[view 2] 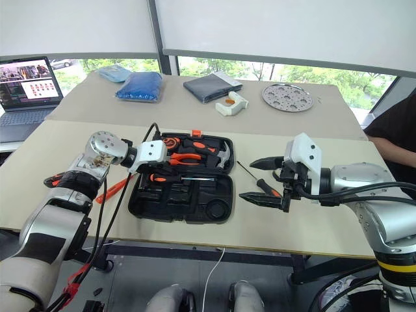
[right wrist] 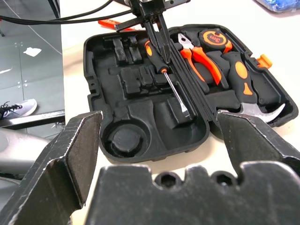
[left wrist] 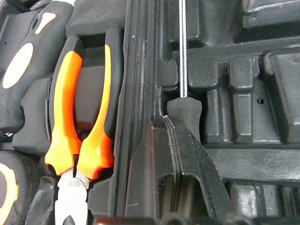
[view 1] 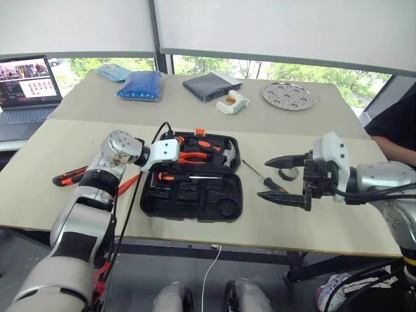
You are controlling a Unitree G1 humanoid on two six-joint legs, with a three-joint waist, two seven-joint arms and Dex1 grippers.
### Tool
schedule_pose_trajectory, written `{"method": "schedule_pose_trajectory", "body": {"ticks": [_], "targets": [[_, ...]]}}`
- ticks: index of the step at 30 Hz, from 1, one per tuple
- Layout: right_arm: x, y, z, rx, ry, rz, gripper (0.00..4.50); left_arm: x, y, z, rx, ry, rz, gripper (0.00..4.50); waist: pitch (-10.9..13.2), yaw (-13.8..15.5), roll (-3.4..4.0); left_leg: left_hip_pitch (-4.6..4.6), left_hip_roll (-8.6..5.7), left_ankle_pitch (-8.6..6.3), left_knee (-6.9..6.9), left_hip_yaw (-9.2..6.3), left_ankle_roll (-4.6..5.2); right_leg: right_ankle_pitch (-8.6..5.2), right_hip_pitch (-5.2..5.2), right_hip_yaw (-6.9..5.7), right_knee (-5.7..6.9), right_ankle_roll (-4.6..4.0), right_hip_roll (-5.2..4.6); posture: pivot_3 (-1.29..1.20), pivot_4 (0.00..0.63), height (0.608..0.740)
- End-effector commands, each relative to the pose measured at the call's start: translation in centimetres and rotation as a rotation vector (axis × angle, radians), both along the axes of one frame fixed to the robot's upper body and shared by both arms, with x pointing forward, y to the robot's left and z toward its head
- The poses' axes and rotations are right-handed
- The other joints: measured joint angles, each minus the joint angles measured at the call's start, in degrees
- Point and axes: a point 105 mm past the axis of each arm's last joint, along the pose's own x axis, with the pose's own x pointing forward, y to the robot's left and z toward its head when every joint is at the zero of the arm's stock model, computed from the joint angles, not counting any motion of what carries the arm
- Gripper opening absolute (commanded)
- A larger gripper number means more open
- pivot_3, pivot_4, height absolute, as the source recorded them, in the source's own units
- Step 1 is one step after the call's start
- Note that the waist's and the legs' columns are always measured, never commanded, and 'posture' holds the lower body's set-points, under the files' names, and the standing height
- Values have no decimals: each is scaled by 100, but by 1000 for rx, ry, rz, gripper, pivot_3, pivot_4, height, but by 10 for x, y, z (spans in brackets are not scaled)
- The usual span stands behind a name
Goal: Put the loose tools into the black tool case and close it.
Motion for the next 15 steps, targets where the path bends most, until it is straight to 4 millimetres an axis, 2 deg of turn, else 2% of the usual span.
{"method": "schedule_pose_trajectory", "body": {"ticks": [1,5,11,15], "targets": [[-3,-6,14,12,-59,-16,4500,-3,3,2,-55,50,10,26,0,-2,0,0,0,0,0,0,0,0,0,0,0,0,0,0,150,718],[-3,-6,10,11,-54,-18,4500,-8,-2,10,-100,83,-22,26,0,-2,0,-3,1,0,0,0,0,0,-2,-2,1,0,1,0,150,718],[0,-3,10,14,-53,-14,4500,-14,-1,-17,43,54,-76,26,0,2,0,-4,-1,0,0,0,0,3,-2,-1,0,-5,1,0,150,718],[0,-3,10,16,-53,-13,4500,-7,-1,-23,94,9,-42,26,-1,14,0,4,-4,-1,0,-1,2,4,7,-1,-1,-3,-4,0,150,718]]}}
